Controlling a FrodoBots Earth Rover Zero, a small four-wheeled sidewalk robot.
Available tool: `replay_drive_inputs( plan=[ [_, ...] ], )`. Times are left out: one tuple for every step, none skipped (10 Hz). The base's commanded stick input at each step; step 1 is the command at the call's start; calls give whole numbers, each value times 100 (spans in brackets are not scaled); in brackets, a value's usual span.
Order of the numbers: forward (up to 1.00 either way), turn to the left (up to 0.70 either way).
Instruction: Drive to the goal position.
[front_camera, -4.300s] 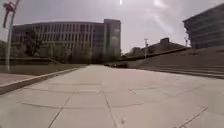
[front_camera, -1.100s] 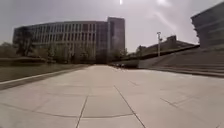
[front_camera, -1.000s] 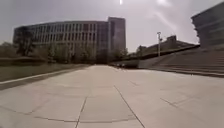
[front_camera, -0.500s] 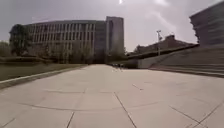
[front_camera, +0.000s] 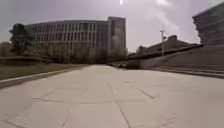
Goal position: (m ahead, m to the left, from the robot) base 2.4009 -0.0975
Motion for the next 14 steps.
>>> replay_drive_inputs(
  plan=[
    [100, 0],
    [100, 0],
    [100, 0],
    [100, 0],
    [100, 0],
    [100, 0],
    [100, 0],
    [100, 0],
    [100, -1],
    [100, -15],
    [100, -28],
    [100, -36],
    [100, -15],
    [100, 0]
  ],
)
